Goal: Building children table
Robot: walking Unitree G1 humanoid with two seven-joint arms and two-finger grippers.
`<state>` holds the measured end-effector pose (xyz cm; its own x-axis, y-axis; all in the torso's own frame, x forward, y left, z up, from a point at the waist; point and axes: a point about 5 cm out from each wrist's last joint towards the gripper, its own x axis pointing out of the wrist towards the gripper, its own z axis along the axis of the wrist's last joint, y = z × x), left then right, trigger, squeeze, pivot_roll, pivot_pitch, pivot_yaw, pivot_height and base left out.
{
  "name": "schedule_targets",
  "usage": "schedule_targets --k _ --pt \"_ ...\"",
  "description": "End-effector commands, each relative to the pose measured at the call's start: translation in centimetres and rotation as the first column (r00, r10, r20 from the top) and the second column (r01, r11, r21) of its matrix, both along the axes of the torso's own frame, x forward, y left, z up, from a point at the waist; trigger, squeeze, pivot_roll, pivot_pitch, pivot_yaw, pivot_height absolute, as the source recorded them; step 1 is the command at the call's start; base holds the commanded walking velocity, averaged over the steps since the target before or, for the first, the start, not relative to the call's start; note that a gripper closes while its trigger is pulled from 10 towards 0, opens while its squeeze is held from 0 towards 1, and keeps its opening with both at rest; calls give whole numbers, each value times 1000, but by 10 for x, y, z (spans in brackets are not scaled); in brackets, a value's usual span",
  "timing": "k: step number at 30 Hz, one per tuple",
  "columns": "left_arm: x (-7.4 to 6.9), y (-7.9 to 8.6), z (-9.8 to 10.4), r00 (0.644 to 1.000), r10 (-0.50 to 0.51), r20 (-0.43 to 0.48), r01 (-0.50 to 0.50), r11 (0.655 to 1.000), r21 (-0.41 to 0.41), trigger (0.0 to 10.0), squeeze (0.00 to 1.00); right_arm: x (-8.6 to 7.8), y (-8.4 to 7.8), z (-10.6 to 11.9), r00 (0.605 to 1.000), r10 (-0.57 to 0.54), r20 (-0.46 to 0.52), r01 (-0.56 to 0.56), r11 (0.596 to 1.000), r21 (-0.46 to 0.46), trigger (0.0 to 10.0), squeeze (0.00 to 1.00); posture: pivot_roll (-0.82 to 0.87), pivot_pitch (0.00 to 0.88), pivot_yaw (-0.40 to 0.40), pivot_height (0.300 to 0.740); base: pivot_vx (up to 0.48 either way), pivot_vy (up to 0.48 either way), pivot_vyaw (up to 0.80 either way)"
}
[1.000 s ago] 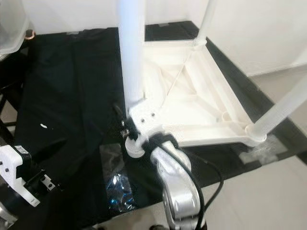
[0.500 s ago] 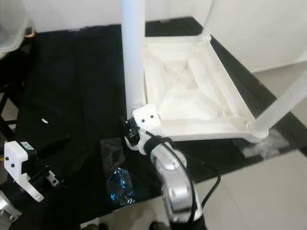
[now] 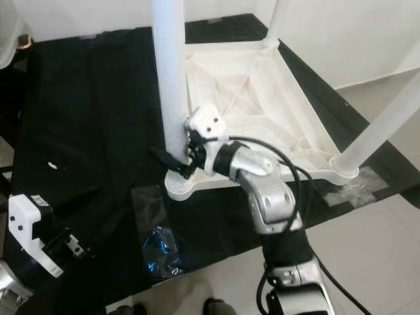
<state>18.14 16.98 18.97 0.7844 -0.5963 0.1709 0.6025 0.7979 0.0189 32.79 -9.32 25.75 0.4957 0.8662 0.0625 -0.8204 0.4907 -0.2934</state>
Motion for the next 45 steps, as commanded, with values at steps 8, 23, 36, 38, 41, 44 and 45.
schedule_targets --k 8,23,36,38,41,44,45 --pt "-9 0 -1 1000 6 -26 -5 1000 11 10000 0 14 -13 32 979 198 46 -198 980 -2 10000 0 112 273 -47 740 0 0 0" --pt "-9 1 -2 999 8 -33 -8 1000 14 10000 0 9 -30 23 921 387 -43 -389 919 -55 0 0 108 264 -43 740 0 0 0" --pt "-9 4 -1 1000 18 -24 -17 1000 17 10000 0 -7 -12 -50 959 -224 -175 230 973 12 0 0 104 253 -57 740 0 0 0" --pt "-8 5 -2 999 22 -24 -21 1000 19 10000 0 -47 0 -93 822 -539 -184 534 842 -80 0 0 99 257 -46 740 0 0 0" --pt "-6 6 -3 1000 19 -25 -19 1000 16 10000 0 -66 11 -100 799 -573 -181 565 819 -97 0 0 78 241 -33 740 0 0 0" --pt "-4 4 -3 1000 8 -21 -8 1000 6 10000 0 -62 19 -95 807 -562 -182 558 826 -80 0 0 71 234 -34 740 0 0 0" --pt "-3 4 -3 1000 3 -18 -3 1000 3 10000 0 -61 21 -92 806 -563 -184 561 825 -71 0 0 68 231 -34 740 0 0 0"
